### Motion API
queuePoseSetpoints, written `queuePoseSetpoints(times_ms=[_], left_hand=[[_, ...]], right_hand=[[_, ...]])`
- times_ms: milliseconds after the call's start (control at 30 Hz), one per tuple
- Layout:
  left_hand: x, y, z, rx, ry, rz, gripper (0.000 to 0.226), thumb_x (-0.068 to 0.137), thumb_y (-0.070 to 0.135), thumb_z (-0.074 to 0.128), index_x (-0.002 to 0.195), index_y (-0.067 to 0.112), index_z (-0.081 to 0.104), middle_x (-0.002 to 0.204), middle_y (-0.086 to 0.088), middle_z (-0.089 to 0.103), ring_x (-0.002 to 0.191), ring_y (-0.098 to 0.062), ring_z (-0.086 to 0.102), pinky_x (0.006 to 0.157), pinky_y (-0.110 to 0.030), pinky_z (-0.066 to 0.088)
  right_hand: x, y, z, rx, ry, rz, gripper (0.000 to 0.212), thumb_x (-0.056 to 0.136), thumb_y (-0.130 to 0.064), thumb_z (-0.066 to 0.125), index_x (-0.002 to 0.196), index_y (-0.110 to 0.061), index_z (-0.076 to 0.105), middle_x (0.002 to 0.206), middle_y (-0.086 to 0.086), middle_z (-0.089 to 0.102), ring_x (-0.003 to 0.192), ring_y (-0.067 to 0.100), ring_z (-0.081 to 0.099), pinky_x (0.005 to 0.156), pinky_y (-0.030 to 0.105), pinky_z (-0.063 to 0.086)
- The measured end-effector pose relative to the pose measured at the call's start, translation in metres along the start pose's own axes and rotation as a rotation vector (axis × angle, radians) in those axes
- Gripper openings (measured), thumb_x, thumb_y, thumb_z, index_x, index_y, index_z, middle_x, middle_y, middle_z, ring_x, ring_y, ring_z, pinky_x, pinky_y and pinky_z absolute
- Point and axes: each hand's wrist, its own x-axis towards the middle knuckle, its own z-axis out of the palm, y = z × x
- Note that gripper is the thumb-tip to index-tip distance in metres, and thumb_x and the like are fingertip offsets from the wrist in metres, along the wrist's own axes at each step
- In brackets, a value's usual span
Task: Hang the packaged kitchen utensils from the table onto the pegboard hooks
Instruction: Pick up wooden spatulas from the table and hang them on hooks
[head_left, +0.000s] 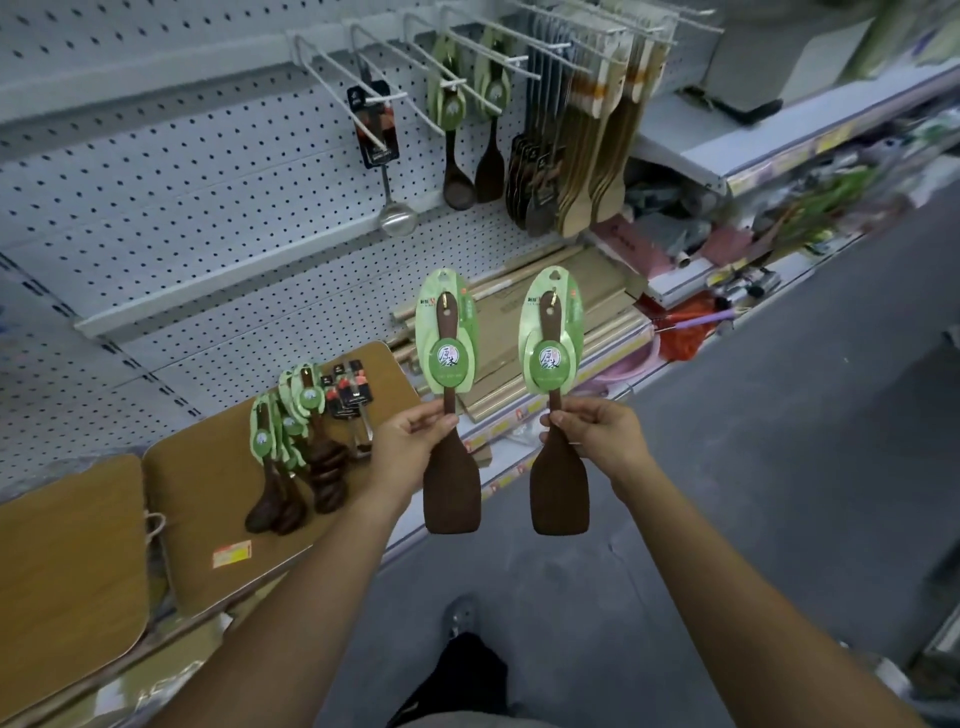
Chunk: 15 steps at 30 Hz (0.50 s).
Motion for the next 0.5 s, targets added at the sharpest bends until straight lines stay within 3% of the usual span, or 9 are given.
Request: queuePoseSetpoints(times_ms=[67,200,400,500], left_hand=[[0.014,0.004,0.01,0.011,0.007,0.019,0.035,0.083,0.001,0.072,0.115,0.014,0.068,0.094,0.0,0.073,0.078,-0.002,0.068,0.074,-0.014,0.054],[0.048,0.009,0.028,0.02,0.03,0.027,0.033,0.083,0.002,0.073,0.115,0.009,0.069,0.096,-0.001,0.073,0.084,-0.006,0.066,0.073,-0.012,0.054],[0.095,0.019,0.052,-0.03,0.074,-0.009,0.029,0.084,0.005,0.073,0.112,0.014,0.069,0.092,0.006,0.073,0.076,0.005,0.067,0.068,-0.009,0.052],[0.111,0.028,0.06,-0.019,0.088,0.01,0.027,0.084,0.005,0.074,0.107,0.02,0.07,0.088,0.011,0.073,0.076,0.005,0.068,0.067,-0.009,0.052]], right_hand=[[0.017,-0.004,-0.008,-0.007,-0.005,-0.012,0.017,0.092,0.005,0.063,0.108,0.006,0.07,0.094,0.021,0.075,0.078,0.028,0.073,0.076,0.034,0.063],[0.054,-0.017,-0.016,-0.016,-0.022,-0.008,0.015,0.093,0.006,0.062,0.105,0.006,0.07,0.089,0.017,0.075,0.071,0.023,0.075,0.071,0.031,0.063],[0.112,-0.038,-0.023,-0.079,-0.042,0.003,0.016,0.092,0.006,0.064,0.106,0.008,0.071,0.091,0.021,0.075,0.071,0.021,0.074,0.065,0.026,0.06],[0.136,-0.048,-0.021,-0.067,-0.068,0.004,0.015,0.091,0.006,0.064,0.104,0.006,0.071,0.094,0.023,0.075,0.076,0.029,0.073,0.073,0.033,0.063]])
